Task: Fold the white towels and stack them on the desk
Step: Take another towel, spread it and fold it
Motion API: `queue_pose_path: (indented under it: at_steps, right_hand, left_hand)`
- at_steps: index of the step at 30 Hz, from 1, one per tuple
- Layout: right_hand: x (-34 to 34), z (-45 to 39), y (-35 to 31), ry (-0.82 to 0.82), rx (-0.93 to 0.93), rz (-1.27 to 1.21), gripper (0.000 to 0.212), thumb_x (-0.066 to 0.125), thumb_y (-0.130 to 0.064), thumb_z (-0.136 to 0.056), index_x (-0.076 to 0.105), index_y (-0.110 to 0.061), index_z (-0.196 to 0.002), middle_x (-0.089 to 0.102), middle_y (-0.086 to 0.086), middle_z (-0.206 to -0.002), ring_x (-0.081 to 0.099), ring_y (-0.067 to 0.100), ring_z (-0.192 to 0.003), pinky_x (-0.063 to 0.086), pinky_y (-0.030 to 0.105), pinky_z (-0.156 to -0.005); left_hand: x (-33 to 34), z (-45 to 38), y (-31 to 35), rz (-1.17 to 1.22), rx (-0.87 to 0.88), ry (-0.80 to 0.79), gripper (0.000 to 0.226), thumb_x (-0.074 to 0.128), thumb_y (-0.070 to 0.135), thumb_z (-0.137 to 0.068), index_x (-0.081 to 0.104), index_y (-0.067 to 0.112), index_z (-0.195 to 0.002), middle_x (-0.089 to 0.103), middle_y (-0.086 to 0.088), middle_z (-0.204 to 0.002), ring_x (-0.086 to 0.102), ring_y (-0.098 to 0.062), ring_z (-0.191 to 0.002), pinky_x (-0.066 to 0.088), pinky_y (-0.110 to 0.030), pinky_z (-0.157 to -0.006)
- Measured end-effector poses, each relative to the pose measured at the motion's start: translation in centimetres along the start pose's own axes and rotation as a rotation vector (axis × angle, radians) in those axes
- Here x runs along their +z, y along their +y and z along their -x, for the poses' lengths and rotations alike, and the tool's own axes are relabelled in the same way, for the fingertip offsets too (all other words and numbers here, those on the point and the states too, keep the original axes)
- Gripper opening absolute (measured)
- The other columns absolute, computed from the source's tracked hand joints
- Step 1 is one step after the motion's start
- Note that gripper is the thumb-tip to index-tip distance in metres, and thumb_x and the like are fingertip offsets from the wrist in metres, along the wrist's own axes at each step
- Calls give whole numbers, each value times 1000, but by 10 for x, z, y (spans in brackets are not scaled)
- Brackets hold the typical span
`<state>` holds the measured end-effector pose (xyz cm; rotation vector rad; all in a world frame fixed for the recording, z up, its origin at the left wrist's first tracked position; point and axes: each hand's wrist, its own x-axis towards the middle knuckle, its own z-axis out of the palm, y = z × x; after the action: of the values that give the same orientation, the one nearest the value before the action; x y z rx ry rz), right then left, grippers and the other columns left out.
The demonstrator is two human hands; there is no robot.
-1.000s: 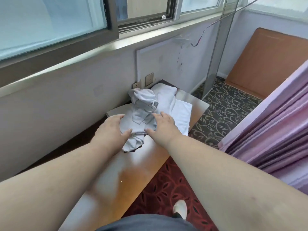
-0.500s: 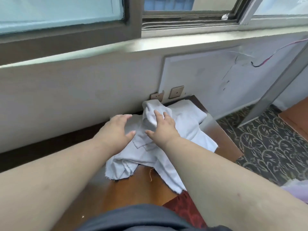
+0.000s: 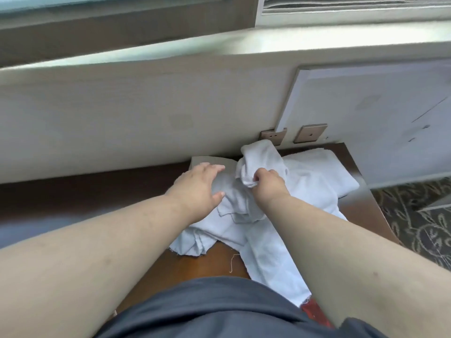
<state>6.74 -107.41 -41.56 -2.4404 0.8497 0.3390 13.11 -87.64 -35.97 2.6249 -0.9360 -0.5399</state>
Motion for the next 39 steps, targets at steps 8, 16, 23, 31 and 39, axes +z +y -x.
queue_pose_path:
  at_steps: [8, 16, 23, 31, 39]
  right_hand:
    - [8, 29, -51, 109, -316, -271, 19, 57, -8, -82, 49, -25, -84, 45, -1, -95, 46, 18, -83, 27, 22, -69]
    - [24, 97, -114, 192, -491, -336, 20, 63, -5, -80, 55, -22, -83, 43, -6, -88, 44, 13, -77, 31, 19, -66]
    - [72, 162, -196, 335, -551, -289, 7, 67, -5, -78, 64, -6, -85, 52, 6, -91, 41, 15, -84, 33, 23, -73]
    - [163, 218, -322, 181, -597, -298, 18, 68, -14, -77, 65, -17, -94, 47, -4, -101, 51, 19, -102, 43, 31, -92]
    - [242, 260, -387, -110, -656, -256, 43, 63, -33, -91, 60, -22, -132, 45, -11, -131, 44, 6, -125, 30, 14, -98]
  left_hand:
    - [2, -4, -6, 77, -22, -18, 107, 74, 39, -82, -6, 37, -154, 25, -1, -156, 43, -22, -131, 39, -36, -105]
    - [-16, 29, -47, 301, -2, 105, 36, 58, 23, -83, 49, 42, -113, 55, 6, -108, 57, -9, -87, 44, -25, -72]
    - [-51, 98, -128, 406, -31, 163, 14, 52, 31, -78, 48, 38, -90, 54, 15, -86, 50, -3, -71, 36, -22, -61]
    - [-100, 194, -264, 341, -139, 258, 48, 55, 3, -85, 37, 48, -83, 50, 10, -102, 50, -10, -87, 41, -9, -65]
    - [-101, 271, -376, 409, -407, 241, 30, 67, 39, -84, 67, 21, -108, 66, 4, -86, 62, -10, -72, 43, -25, -72]
